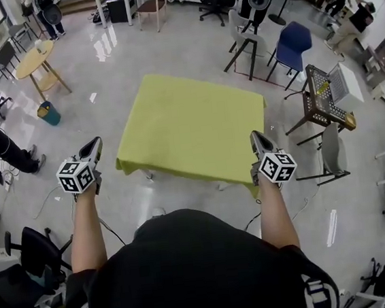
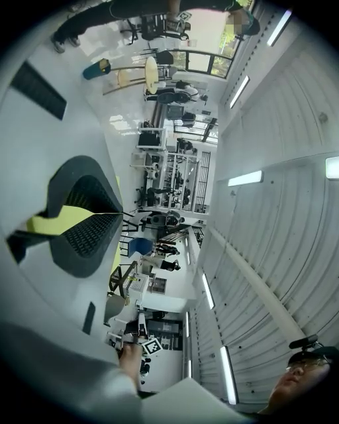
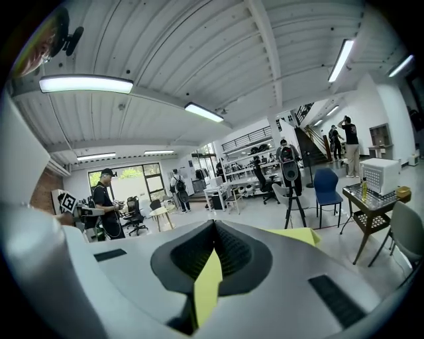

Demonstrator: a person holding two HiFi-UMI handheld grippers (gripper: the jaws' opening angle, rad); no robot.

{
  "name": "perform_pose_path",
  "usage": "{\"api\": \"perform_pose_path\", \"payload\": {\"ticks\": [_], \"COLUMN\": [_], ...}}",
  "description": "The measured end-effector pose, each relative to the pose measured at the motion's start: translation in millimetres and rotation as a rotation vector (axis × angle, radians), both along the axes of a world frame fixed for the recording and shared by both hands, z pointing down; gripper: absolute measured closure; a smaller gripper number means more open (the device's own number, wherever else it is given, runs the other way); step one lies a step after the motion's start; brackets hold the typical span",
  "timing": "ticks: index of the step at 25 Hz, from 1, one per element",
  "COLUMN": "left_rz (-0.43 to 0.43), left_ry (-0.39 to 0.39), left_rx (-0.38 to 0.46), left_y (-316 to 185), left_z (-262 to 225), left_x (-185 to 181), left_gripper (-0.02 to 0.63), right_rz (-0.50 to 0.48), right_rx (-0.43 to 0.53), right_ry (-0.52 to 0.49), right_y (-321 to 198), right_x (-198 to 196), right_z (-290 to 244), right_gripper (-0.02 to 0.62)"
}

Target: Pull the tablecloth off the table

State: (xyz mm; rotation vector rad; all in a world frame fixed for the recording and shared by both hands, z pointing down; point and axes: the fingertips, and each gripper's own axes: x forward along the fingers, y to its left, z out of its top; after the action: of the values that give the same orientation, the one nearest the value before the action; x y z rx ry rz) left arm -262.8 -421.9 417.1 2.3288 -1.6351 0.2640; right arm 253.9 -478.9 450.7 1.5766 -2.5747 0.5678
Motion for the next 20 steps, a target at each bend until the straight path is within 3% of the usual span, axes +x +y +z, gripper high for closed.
{"api": "perform_pose_path", "payload": {"ticks": [9, 14, 20], "left_rz": [0.065, 0.086, 0.137], "left_ry": [-0.021, -0.039, -0.104], "left_rx": [-0.010, -0.065, -0.198], "left_y": [-68.1, -90.3, -86.9], "left_z": [24.1, 68.4, 151.7], "left_x": [-12.7, -37.2, -76.0], "left_gripper": [0.583, 0.582, 0.575], "right_rz": [0.104, 0.172, 0.248], "right_rx": [-0.019, -0.107, -0.256], "right_ry": [0.055, 0.100, 0.170], "right_y": [-24.7, -19.7, 19.3], "right_x": [40.6, 65.8, 93.8], "right_z": [33.3, 93.6, 166.6], "right_gripper": [0.574, 0.574, 0.566]}}
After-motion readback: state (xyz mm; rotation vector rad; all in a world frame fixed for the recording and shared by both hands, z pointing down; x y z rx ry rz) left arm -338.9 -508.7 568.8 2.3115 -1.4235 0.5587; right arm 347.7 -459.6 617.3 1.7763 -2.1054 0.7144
